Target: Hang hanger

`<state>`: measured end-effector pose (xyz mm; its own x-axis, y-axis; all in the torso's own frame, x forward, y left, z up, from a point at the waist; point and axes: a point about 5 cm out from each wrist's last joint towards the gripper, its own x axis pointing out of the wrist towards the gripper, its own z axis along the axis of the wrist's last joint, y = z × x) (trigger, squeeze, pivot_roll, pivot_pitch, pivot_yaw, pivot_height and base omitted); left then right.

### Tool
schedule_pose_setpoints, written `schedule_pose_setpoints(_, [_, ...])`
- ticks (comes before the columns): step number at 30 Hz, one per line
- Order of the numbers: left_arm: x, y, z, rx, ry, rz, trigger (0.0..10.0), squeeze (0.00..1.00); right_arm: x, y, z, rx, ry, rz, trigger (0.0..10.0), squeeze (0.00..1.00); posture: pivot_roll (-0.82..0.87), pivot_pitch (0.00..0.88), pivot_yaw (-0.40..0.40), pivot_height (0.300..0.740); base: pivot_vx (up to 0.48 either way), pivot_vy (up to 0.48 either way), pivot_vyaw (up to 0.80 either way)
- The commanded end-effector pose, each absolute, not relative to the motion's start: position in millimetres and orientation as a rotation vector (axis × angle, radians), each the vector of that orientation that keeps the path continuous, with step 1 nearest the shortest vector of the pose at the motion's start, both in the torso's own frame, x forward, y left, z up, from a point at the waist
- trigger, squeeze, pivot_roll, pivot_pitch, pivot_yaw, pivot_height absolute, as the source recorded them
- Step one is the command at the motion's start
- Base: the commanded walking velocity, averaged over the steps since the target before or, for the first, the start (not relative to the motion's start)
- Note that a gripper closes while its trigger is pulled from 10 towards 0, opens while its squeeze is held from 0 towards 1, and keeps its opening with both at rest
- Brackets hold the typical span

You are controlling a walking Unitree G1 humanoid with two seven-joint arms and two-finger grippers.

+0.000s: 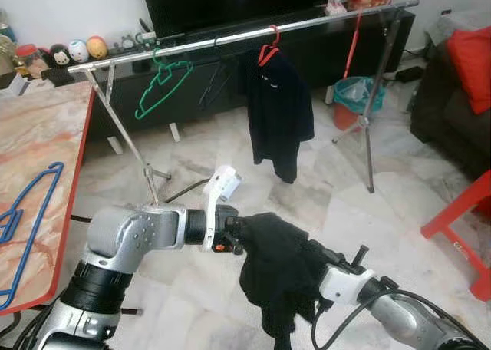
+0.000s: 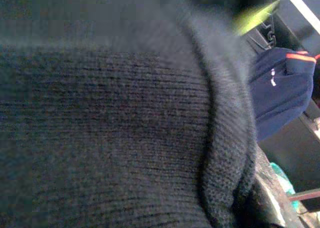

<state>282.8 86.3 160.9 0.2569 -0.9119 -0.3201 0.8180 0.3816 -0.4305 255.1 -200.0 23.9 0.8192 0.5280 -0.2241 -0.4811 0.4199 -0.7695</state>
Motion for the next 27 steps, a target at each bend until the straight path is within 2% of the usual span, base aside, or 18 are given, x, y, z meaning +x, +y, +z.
schedule_pose_setpoints(1, [293.4,97.5,146.6,-0.061,0.529,-1.071,10.0,0.0,255.0,-195.0,26.9,-0.895,-0.076,0.633,0.0,0.0,0.04,0.015,0.115,0.74,0.0,0.0,0.0])
schedule_pose_setpoints(3, [298.9,102.6,138.1,0.005,0.514,-1.015,10.0,0.0,254.6,-195.1,26.4,-0.876,-0.065,0.633,0.0,0.0,0.04,0.016,0.115,0.74,0.0,0.0,0.0])
schedule_pose_setpoints(8, [309.0,123.3,110.7,-0.032,0.528,-0.863,10.0,0.0,251.4,-196.2,24.4,-0.781,-0.022,0.625,0.0,0.0,0.04,0.014,0.112,0.74,0.0,0.0,0.0])
schedule_pose_setpoints(10, [306.5,130.8,92.6,0.016,0.567,-0.832,10.0,0.0,250.1,-198.2,23.9,-0.751,-0.007,0.614,0.0,0.0,0.03,0.015,0.111,0.74,0.0,0.0,0.0])
schedule_pose_setpoints(13, [301.7,140.0,73.5,-0.006,0.595,-0.791,10.0,0.0,246.0,-202.1,20.8,-0.719,0.032,0.625,0.0,0.0,0.02,0.018,0.109,0.74,0.0,0.0,0.0])
schedule_pose_setpoints(20, [286.7,153.0,41.7,-0.001,0.625,-0.798,10.0,0.0,233.1,-209.1,8.0,-0.647,0.159,0.69,0.0,0.0,0.03,0.016,0.099,0.74,0.0,0.0,0.0])
schedule_pose_setpoints(22, [277.1,162.8,18.9,0.041,0.702,-0.751,10.0,0.0,227.8,-209.4,1.2,-0.567,0.225,0.706,0.0,0.0,0.02,0.018,0.097,0.74,0.0,0.0,0.0])
schedule_pose_setpoints(27, [274.1,170.2,8.5,0.043,0.722,-0.683,10.0,0.0,218.9,-208.2,-7.9,-0.492,0.289,0.721,0.0,0.0,0.03,0.02,0.094,0.74,0.0,0.0,0.0])
